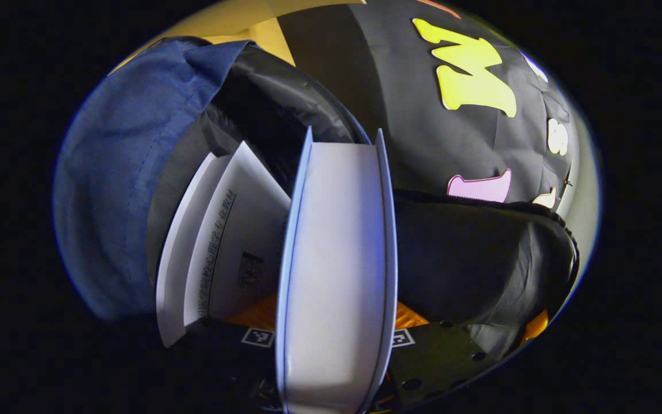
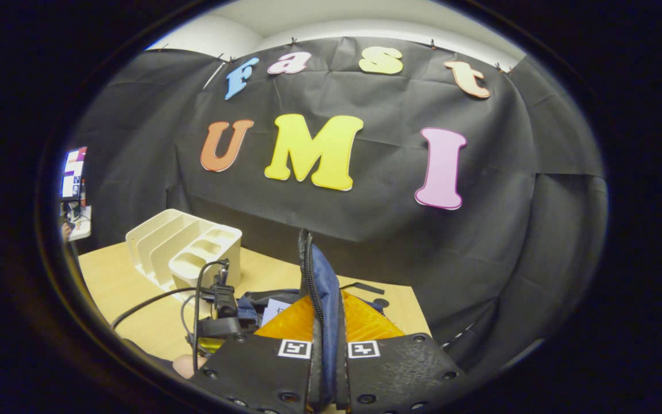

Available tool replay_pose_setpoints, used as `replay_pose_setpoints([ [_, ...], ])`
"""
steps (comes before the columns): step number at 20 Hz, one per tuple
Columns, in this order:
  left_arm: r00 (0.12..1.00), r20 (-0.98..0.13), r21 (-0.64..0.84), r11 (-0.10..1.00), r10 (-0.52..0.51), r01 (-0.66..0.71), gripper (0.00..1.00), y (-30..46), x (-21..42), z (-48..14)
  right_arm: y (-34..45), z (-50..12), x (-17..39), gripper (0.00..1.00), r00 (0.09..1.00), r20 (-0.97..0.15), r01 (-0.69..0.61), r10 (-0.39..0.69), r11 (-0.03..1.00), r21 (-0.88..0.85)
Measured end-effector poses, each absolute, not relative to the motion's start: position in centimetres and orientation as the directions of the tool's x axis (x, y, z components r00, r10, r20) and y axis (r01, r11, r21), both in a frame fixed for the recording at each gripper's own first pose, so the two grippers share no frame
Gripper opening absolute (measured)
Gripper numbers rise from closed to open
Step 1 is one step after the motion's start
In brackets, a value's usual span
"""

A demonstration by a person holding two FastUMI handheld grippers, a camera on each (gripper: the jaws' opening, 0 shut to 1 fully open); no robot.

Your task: Open the schoolbag, grab two books from the bookshelf and put them into the schoolbag.

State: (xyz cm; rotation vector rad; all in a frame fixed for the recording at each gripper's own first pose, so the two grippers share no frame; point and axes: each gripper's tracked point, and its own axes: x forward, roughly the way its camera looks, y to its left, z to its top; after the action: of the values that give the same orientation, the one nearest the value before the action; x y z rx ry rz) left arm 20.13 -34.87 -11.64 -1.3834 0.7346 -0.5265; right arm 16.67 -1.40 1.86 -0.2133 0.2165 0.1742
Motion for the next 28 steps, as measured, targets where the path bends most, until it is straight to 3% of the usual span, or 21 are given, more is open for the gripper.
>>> replay_pose_setpoints([
  [5, 0.656, -0.162, -0.985, 0.161, -0.737, -0.062, 0.60, -33.8, 19.6, -11.5, -1.8, 0.7, 16.0, 0.11, 0.957, -0.254, -0.188, 0.139, 0.965, -0.180],
  [6, 0.654, -0.174, -0.981, 0.188, -0.736, -0.050, 0.53, -33.5, 19.4, -11.5, -2.0, 0.6, 16.0, 0.11, 0.958, -0.255, -0.181, 0.132, 0.967, -0.179],
  [7, 0.652, -0.190, -0.975, 0.221, -0.734, -0.035, 0.62, -33.2, 19.3, -11.6, -2.2, 0.4, 16.0, 0.11, 0.958, -0.257, -0.172, 0.124, 0.969, -0.176],
  [8, 0.651, -0.215, -0.965, 0.261, -0.728, -0.028, 0.54, -32.9, 19.4, -11.9, -2.3, 0.3, 16.1, 0.11, 0.958, -0.261, -0.166, 0.117, 0.971, -0.174],
  [11, 0.664, -0.277, -0.936, 0.351, -0.694, -0.024, 0.65, -31.5, 19.3, -12.4, -2.6, -0.1, 15.8, 0.14, 0.957, -0.273, -0.147, 0.096, 0.973, -0.175],
  [15, 0.670, -0.329, -0.894, 0.449, -0.665, 0.007, 0.71, -29.4, 18.6, -12.8, -2.7, -0.9, 15.5, 0.15, 0.953, -0.292, -0.137, 0.082, 0.975, -0.175],
  [18, 0.697, -0.364, -0.842, 0.538, -0.618, 0.037, 0.71, -27.7, 18.0, -13.0, -2.9, -1.7, 14.9, 0.23, 0.951, -0.303, -0.112, 0.054, 0.977, -0.180],
  [20, 0.698, -0.392, -0.816, 0.577, -0.599, 0.037, 0.71, -26.8, 17.5, -13.6, -2.9, -2.1, 14.9, 0.43, 0.951, -0.305, -0.106, 0.049, 0.979, -0.172],
  [21, 0.696, -0.405, -0.803, 0.594, -0.593, 0.038, 0.71, -26.2, 17.2, -13.8, -3.1, -2.8, 14.7, 0.37, 0.949, -0.314, -0.097, 0.040, 0.981, -0.169],
  [23, 0.702, -0.414, -0.780, 0.624, -0.579, 0.054, 0.71, -24.9, 16.5, -14.0, -3.5, -4.2, 14.5, 0.62, 0.941, -0.338, -0.077, 0.022, 0.986, -0.150],
  [24, 0.713, -0.403, -0.771, 0.632, -0.574, 0.072, 0.71, -24.3, 16.2, -13.5, -3.6, -4.9, 14.3, 0.60, 0.937, -0.350, -0.068, 0.017, 0.989, -0.134],
  [25, 0.724, -0.397, -0.758, 0.646, -0.564, 0.088, 0.71, -23.6, 16.0, -13.2, -3.6, -5.5, 14.0, 0.69, 0.933, -0.359, -0.057, 0.010, 0.991, -0.120],
  [26, 0.735, -0.390, -0.742, 0.662, -0.554, 0.107, 0.71, -23.1, 15.6, -13.1, -3.8, -6.1, 13.9, 0.68, 0.931, -0.366, -0.043, 0.000, 0.993, -0.110],
  [28, 0.754, -0.383, -0.704, 0.697, -0.533, 0.135, 0.71, -21.7, 14.9, -12.7, -3.9, -6.7, 13.2, 0.78, 0.928, -0.373, -0.016, -0.021, 0.995, -0.096],
])
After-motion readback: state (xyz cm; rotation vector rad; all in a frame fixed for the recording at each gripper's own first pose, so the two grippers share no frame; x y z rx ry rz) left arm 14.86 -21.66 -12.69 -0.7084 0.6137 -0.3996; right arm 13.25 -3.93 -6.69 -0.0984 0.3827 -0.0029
